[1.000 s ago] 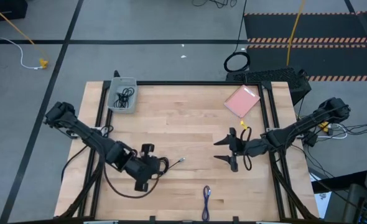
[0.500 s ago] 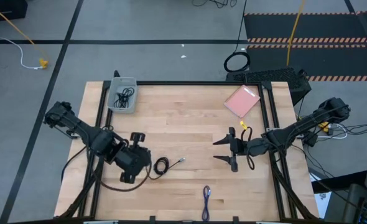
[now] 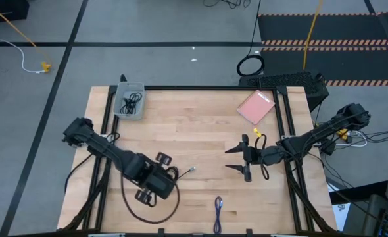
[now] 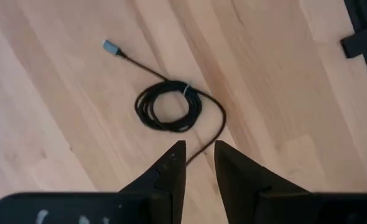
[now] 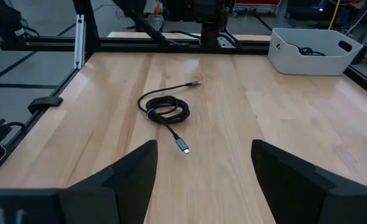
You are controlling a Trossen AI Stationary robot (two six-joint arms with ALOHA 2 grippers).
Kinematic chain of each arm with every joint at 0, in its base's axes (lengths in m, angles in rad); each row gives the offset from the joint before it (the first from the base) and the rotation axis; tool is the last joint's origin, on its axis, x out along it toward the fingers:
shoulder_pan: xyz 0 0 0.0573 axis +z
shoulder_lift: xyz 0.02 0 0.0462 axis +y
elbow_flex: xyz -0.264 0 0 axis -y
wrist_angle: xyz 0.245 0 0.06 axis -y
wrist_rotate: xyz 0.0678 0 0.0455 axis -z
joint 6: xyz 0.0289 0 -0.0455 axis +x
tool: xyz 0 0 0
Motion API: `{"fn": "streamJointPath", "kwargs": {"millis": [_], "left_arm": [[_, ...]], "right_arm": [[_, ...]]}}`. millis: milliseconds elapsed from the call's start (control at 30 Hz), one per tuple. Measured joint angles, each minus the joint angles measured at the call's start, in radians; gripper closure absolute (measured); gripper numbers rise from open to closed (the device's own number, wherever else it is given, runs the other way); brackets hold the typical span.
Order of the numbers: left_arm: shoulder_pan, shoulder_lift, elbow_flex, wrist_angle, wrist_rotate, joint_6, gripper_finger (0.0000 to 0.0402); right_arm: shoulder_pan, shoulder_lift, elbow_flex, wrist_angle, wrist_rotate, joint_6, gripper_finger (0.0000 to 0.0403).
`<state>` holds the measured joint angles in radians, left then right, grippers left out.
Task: Pick and place USB-C Cables
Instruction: Put the black charger cable into the gray bin
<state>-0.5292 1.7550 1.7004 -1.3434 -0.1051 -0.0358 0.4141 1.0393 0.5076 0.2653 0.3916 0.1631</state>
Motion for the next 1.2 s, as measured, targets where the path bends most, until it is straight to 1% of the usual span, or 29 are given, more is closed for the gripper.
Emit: {"fn": "streamJointPath", "kwargs": {"millis": [267, 433, 733, 967, 1133, 1200], "left_arm": [[0.028, 0.107, 0.084, 0.001, 0.000, 0.105, 0.0314], [0.040, 0.143, 0.101, -0.027, 0.002, 0.120, 0.0314], [0.033, 0.144, 0.102, 0.023, -0.001, -0.032, 0.0314], [0.009, 0.144, 0.026, 0.110, -0.001, -0.071, 0.0314], [0.009, 0.144, -0.077, 0.218, 0.002, -0.207, 0.0314], [0.014, 0.143, -0.122, 0.255, 0.018, -0.261, 0.0314]], "right_arm": [[0.000, 0.000, 0.000, 0.000, 0.000, 0.000, 0.0149], [0.000, 0.000, 0.000, -0.001, 0.000, 0.000, 0.0149], [0.000, 0.000, 0.000, -0.001, 0.000, -0.004, 0.0149], [0.000, 0.000, 0.000, -0.001, 0.000, -0.004, 0.0149], [0.000, 0.000, 0.000, 0.000, 0.000, -0.003, 0.0149], [0.000, 0.000, 0.000, 0.000, 0.000, -0.002, 0.0149]]}}
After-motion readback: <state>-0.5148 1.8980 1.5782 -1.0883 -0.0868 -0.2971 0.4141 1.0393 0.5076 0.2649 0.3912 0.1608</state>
